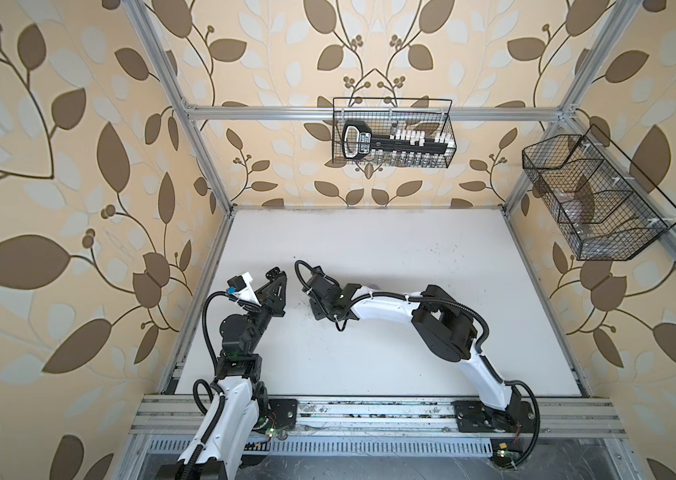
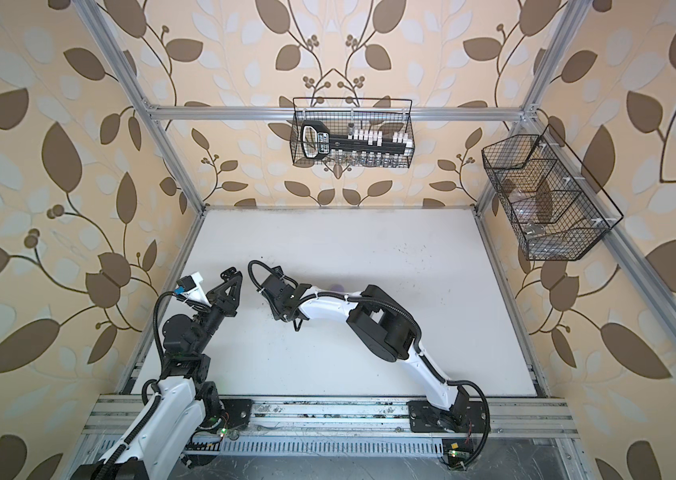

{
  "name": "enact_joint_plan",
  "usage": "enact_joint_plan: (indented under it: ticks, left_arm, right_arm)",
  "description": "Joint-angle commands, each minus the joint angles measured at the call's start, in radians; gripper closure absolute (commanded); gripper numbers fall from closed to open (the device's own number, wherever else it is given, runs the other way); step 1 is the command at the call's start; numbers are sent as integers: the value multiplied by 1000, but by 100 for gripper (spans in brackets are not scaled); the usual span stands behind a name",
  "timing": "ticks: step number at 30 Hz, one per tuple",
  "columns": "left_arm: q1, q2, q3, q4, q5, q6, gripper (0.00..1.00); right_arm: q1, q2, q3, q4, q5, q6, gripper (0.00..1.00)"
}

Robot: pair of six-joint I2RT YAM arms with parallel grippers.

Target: Insert the wireless bluetooth earbuds into the charging case

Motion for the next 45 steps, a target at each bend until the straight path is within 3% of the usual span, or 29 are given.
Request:
enact_joint_plan:
  ticks: [1, 7, 12, 21, 33, 45]
  left_arm:
    - [6, -9, -11, 27, -13, 20, 100]
    - [6, -10, -13, 30, -11, 22, 100]
    - [6, -6, -10, 31, -3, 23, 100]
    - [6, 1, -8, 42, 10, 22, 100]
    - [6, 4, -5, 47, 23, 20, 100]
    - [6, 4, -8, 71, 52, 24, 100]
  right_arm:
    - [-1, 57, 34, -77, 42, -23, 61]
    - [18, 42, 4, -94, 83, -28, 82]
    - [58, -54, -131, -65, 109, -28, 90]
    - [158, -290, -445, -20, 154, -4, 89]
    - [228, -336, -553, -79, 200, 70, 58]
    - [217, -389, -642, -69, 216, 107, 64]
